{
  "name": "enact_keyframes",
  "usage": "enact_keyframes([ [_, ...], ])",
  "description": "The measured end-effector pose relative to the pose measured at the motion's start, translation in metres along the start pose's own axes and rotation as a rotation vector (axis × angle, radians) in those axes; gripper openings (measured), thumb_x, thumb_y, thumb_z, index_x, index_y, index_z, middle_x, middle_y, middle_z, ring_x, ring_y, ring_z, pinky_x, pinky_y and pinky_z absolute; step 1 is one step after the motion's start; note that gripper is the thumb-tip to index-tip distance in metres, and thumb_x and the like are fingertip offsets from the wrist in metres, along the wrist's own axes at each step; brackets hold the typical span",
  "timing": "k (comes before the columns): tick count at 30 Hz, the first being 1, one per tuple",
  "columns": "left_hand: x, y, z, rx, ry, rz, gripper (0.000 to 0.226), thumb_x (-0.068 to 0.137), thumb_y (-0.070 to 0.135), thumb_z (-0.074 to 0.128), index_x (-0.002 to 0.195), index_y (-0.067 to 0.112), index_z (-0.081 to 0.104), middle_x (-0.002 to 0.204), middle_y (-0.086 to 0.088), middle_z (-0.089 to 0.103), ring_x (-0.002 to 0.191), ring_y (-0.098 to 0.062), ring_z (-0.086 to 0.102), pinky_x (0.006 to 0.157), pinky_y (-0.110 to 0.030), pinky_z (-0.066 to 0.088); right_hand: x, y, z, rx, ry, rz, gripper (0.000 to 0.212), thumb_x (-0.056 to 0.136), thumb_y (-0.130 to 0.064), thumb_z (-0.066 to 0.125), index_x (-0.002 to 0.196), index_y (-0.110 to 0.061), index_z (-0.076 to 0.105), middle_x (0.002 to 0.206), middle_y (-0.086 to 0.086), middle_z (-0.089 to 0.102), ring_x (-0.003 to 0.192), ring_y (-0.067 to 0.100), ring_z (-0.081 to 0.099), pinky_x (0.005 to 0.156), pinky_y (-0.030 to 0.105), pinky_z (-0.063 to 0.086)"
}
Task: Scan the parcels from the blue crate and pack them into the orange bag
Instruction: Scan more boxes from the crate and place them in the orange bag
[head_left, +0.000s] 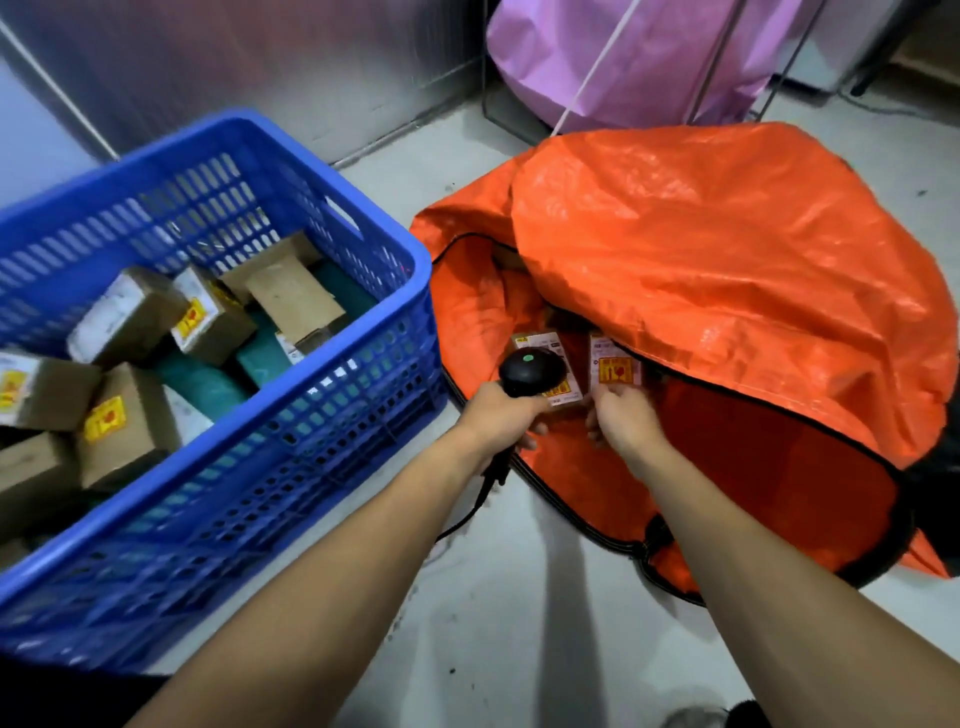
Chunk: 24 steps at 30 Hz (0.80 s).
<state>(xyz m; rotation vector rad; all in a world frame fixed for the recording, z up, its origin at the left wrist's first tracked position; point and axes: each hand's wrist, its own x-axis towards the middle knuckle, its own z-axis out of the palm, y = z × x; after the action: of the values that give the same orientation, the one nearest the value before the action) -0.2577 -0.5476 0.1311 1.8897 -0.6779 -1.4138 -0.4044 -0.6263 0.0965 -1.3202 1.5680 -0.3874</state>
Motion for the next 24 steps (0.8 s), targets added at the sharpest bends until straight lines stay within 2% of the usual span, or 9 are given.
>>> enact_keyframes([
  [2, -0.021, 0.017, -0.014, 0.084, 0.054, 0.042, 0.018, 0.085, 0.025, 0.067, 0.089, 0.01, 0.076, 0.073, -0.01, 0.076, 0.055, -0.021, 0.064, 0.067, -0.032, 0.059, -0.012, -0.022, 0.004, -0.132, -0.021, -0.082, 0.036, 0.102, -0.018, 0.051, 0.068, -0.013, 0.063, 0.061, 0.011, 0.06, 0.056, 0.026, 0.055, 0.055, 0.03, 0.041],
  [4, -0.052, 0.036, -0.035, 0.189, 0.113, 0.122, 0.043, 0.063, 0.052, 0.064, 0.075, 0.013, 0.073, 0.076, -0.01, 0.078, 0.064, -0.023, 0.071, 0.076, -0.037, 0.061, -0.033, -0.052, 0.005, -0.241, -0.033, -0.18, 0.039, 0.1, -0.019, 0.055, 0.062, -0.015, 0.061, 0.065, 0.01, 0.062, 0.059, 0.026, 0.057, 0.053, 0.03, 0.038],
  [6, -0.09, 0.052, -0.073, 0.299, 0.243, 0.224, 0.064, 0.048, 0.067, 0.054, 0.075, 0.011, 0.071, 0.082, -0.011, 0.079, 0.08, -0.028, 0.076, 0.078, -0.039, 0.062, -0.06, -0.092, 0.014, -0.306, -0.025, -0.261, 0.039, 0.099, -0.022, 0.056, 0.062, -0.016, 0.061, 0.064, 0.006, 0.062, 0.065, 0.025, 0.059, 0.056, 0.031, 0.034],
  [8, -0.1, 0.071, -0.08, 0.41, 0.194, 0.281, 0.055, 0.063, 0.062, 0.062, 0.079, 0.01, 0.071, 0.083, -0.013, 0.078, 0.085, -0.031, 0.076, 0.079, -0.041, 0.061, -0.063, -0.101, 0.004, -0.285, -0.001, -0.279, 0.034, 0.097, -0.027, 0.056, 0.066, -0.014, 0.066, 0.06, 0.004, 0.063, 0.068, 0.03, 0.064, 0.059, 0.033, 0.039],
  [9, -0.137, 0.074, -0.127, 0.458, 0.294, 0.325, 0.046, 0.073, 0.056, 0.067, 0.078, 0.01, 0.07, 0.082, -0.014, 0.077, 0.084, -0.031, 0.076, 0.078, -0.042, 0.061, -0.092, -0.136, 0.026, -0.283, -0.028, -0.397, 0.033, 0.093, -0.031, 0.056, 0.067, -0.015, 0.067, 0.059, 0.006, 0.064, 0.071, 0.034, 0.066, 0.062, 0.035, 0.045],
  [11, -0.15, 0.085, -0.145, 0.471, 0.3, 0.392, 0.036, 0.084, 0.049, 0.072, 0.078, 0.014, 0.069, 0.081, -0.012, 0.078, 0.08, -0.029, 0.076, 0.075, -0.04, 0.061, -0.091, -0.14, 0.025, -0.275, 0.011, -0.434, 0.032, 0.085, -0.04, 0.054, 0.066, -0.018, 0.067, 0.059, 0.009, 0.065, 0.072, 0.038, 0.067, 0.068, 0.043, 0.054],
  [17, -0.221, 0.069, -0.248, -0.066, 0.608, 0.419, 0.015, 0.092, 0.025, 0.072, 0.081, 0.015, 0.073, 0.071, -0.002, 0.075, 0.055, -0.013, 0.065, 0.063, -0.027, 0.053, -0.138, -0.208, 0.079, -0.287, 0.006, -0.663, 0.035, 0.089, -0.032, 0.053, 0.064, -0.008, 0.061, 0.053, 0.006, 0.058, 0.065, 0.032, 0.063, 0.063, 0.039, 0.046],
  [20, -0.242, 0.055, -0.292, -0.187, 0.733, 0.399, 0.018, 0.083, 0.03, 0.073, 0.076, 0.014, 0.075, 0.073, -0.005, 0.078, 0.057, -0.016, 0.067, 0.07, -0.032, 0.055, -0.157, -0.231, 0.119, -0.343, -0.083, -0.726, 0.036, 0.085, -0.038, 0.051, 0.065, -0.011, 0.065, 0.058, 0.01, 0.063, 0.07, 0.035, 0.065, 0.07, 0.044, 0.052],
  [24, -0.276, 0.045, -0.339, -0.224, 0.817, 0.433, 0.016, 0.092, 0.024, 0.071, 0.084, 0.01, 0.074, 0.073, -0.005, 0.077, 0.055, -0.014, 0.064, 0.066, -0.033, 0.055, -0.171, -0.24, 0.175, -0.399, -0.23, -0.751, 0.035, 0.087, -0.039, 0.052, 0.064, -0.016, 0.065, 0.058, 0.006, 0.064, 0.065, 0.032, 0.065, 0.066, 0.047, 0.056],
])
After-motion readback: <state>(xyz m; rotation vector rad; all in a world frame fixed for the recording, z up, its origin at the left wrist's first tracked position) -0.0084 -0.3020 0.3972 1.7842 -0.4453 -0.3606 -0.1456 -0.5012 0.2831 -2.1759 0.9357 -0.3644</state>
